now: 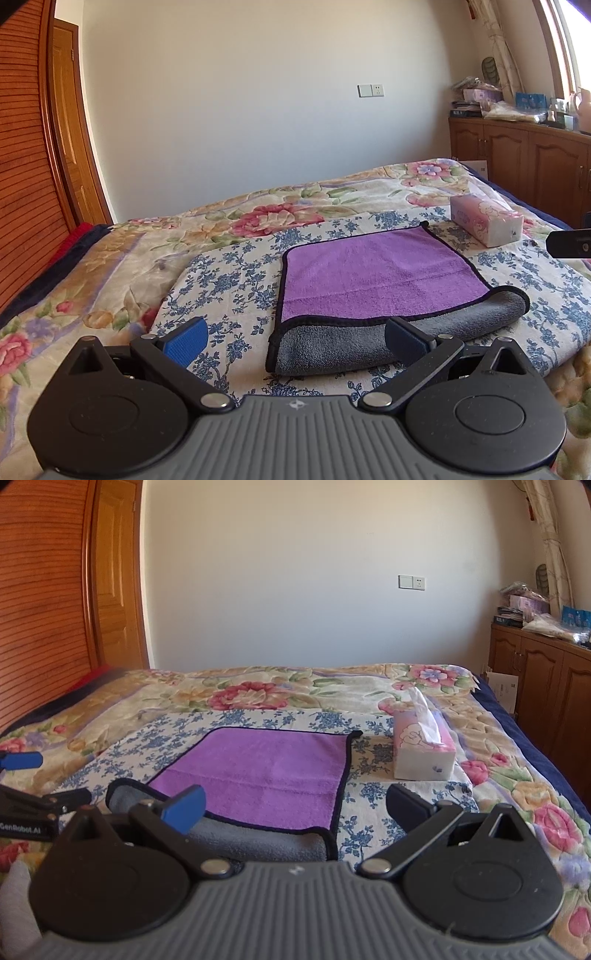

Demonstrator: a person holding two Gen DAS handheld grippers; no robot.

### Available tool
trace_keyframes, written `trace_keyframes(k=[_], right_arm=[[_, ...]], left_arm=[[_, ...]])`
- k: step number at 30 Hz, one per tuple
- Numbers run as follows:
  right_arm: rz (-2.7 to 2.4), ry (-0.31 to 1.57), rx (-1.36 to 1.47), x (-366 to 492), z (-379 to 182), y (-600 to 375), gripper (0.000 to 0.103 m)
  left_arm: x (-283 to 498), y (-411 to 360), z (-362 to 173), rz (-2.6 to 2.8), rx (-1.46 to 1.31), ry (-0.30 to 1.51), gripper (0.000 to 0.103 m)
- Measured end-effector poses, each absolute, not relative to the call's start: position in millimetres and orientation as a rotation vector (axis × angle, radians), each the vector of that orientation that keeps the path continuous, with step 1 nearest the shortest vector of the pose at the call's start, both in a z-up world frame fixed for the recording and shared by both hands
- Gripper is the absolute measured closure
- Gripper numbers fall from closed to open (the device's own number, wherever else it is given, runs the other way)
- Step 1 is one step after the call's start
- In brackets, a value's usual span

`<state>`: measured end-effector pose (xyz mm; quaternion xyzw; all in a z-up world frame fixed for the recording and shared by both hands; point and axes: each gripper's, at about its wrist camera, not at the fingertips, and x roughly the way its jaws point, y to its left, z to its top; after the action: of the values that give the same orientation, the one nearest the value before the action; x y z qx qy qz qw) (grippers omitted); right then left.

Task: Fold towel

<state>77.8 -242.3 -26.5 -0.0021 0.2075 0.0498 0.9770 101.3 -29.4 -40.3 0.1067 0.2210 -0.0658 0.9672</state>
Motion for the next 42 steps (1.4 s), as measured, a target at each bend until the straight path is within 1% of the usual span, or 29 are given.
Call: trace_keyframes(k=[8, 37, 42], right_arm=[[0.115, 0.434, -0.01, 88, -31, -243, 0.0], [0.13, 0.493, -0.043, 123, -49, -245, 0.0], [0.137, 0.523, -0.045, 128, -53, -244, 0.0]], left_arm=[[121, -29, -51, -0.146, 0.203, 0.493, 0.0], [169, -18, -70, -0.133, 0.173, 0.574, 0.0], [172, -17, -69, -0.152, 0.154, 0.591, 0.005]])
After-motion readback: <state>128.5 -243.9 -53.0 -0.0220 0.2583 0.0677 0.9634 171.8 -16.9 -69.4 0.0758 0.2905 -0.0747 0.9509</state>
